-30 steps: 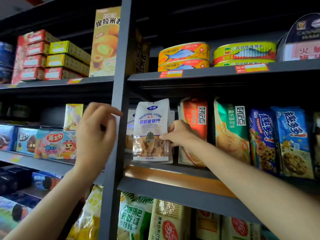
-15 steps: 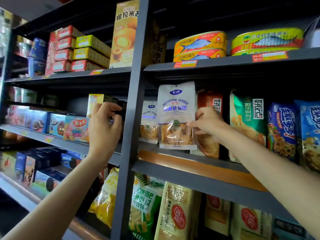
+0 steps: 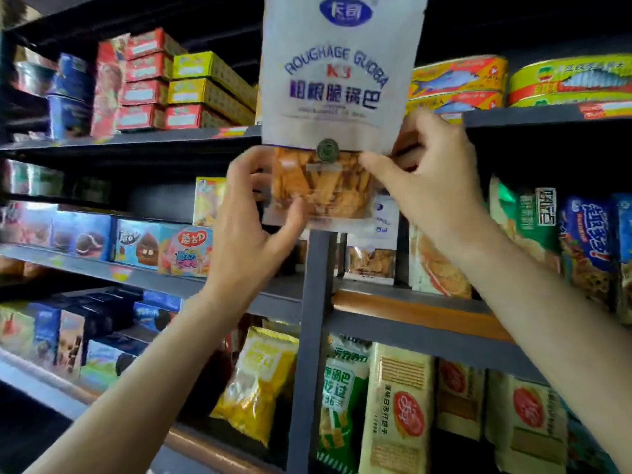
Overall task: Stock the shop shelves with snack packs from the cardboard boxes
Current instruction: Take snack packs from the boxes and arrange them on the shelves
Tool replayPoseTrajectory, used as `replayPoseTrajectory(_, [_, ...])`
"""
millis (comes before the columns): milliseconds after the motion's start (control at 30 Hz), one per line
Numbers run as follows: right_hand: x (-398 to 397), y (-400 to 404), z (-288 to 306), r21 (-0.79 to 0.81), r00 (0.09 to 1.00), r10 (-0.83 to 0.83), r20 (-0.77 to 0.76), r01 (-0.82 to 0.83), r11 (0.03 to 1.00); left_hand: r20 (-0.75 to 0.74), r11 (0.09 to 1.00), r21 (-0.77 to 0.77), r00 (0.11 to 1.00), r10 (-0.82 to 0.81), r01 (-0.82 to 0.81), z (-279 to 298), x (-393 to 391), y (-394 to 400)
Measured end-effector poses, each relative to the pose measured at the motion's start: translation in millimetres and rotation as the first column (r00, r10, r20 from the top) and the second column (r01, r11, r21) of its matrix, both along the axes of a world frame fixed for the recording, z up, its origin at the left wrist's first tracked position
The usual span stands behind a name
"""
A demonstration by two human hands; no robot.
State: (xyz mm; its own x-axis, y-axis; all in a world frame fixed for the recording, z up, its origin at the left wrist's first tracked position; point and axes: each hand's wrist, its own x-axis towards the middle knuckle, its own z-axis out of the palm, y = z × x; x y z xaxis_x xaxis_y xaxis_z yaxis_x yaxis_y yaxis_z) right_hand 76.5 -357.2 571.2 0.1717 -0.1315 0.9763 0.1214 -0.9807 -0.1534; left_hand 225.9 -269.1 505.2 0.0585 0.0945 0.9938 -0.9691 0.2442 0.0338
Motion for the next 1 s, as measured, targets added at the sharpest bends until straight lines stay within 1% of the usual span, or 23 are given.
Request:
replayPoseTrajectory(67, [46.9,25.4,3.9,0.005,0.998,0.0,-0.059,0.0,1.0,-0.088,0.999,0.013,0.995,0.035,-0.034,9.2,34.8,26.7])
replayPoseTrajectory(100, [70.9,35.8,1.7,-0.001,0.997,0.003,-0.074,-0.003,1.0,-0.146,0.997,0.063,0.988,0.052,-0.043,11.2,56.0,37.4])
replayPoseTrajectory(167, [112.0,50.3,-7.8,-0.005,0.994,0.01,-0.105,-0.01,1.0,-0.254,0.971,0.236,0.963,0.093,-0.032,10.7,99.2,49.3])
replayPoseTrajectory(200, [127.8,53.0,-14.3,-0.011,0.99,-0.037,-0.135,0.036,0.999,-0.296,0.944,0.329,0.949,0.109,-0.006,9.0,116.9,49.7])
replayPoseTrajectory(233, [140.4,52.5,-20.7,-0.026,0.978,-0.118,-0.175,0.115,0.993,-0.319,0.913,0.407,0.938,0.133,0.009,5.3,131.5,46.8])
replayPoseTrajectory(267, [149.6,49.6,-26.9,-0.051,0.954,-0.205,-0.217,0.198,0.979,-0.313,0.882,0.471,0.934,0.173,-0.006,0.2,142.2,41.6])
replayPoseTrajectory(333, [157.4,42.5,-35.7,-0.115,0.899,-0.338,-0.278,0.319,0.941,-0.274,0.813,0.575,0.914,0.298,-0.092,-11.2,153.1,27.2])
replayPoseTrajectory(367, [157.2,38.8,-38.0,-0.143,0.873,-0.389,-0.295,0.362,0.921,-0.276,0.794,0.599,0.904,0.327,-0.104,-16.3,154.1,18.7])
replayPoseTrajectory(467, [150.3,29.7,-35.7,-0.223,0.782,-0.536,-0.318,0.487,0.844,-0.327,0.803,0.596,0.909,0.258,-0.013,-24.6,148.1,-5.2])
replayPoseTrajectory(533, [150.0,28.6,-33.0,-0.282,0.682,-0.634,-0.365,0.568,0.773,-0.29,0.776,0.626,0.898,0.33,-0.083,-24.0,143.4,-16.0])
replayPoseTrajectory(633, [161.0,27.4,-35.2,-0.335,0.468,-0.707,-0.531,0.65,0.682,-0.182,0.709,0.655,0.856,0.483,-0.261,-21.9,138.0,-28.0])
replayPoseTrajectory(667, [165.4,24.8,-37.5,-0.346,0.415,-0.722,-0.555,0.674,0.653,-0.119,0.672,0.657,0.833,0.541,-0.342,-22.3,138.1,-31.4])
replayPoseTrajectory(733, [174.2,18.4,-42.7,-0.394,0.34,-0.785,-0.518,0.72,0.572,0.006,0.605,0.634,0.785,0.62,-0.483,-23.8,141.2,-35.4])
replayPoseTrajectory(800, [181.3,11.9,-47.1,-0.454,0.283,-0.848,-0.448,0.745,0.489,0.091,0.571,0.602,0.758,0.646,-0.559,-24.1,148.0,-37.3])
replayPoseTrajectory(833, [185.5,8.8,-49.1,-0.471,0.275,-0.86,-0.431,0.744,0.474,0.12,0.556,0.598,0.751,0.65,-0.577,-23.8,150.8,-37.1])
replayPoseTrajectory(900, [195.9,4.4,-50.3,-0.484,0.282,-0.852,-0.44,0.725,0.49,0.158,0.54,0.587,0.739,0.655,-0.604,-24.7,157.2,-37.4])
replayPoseTrajectory(1000, [210.6,-2.6,-49.6,-0.493,0.251,-0.845,-0.473,0.719,0.49,0.229,0.543,0.503,0.71,0.666,-0.672,-27.6,167.8,-39.3])
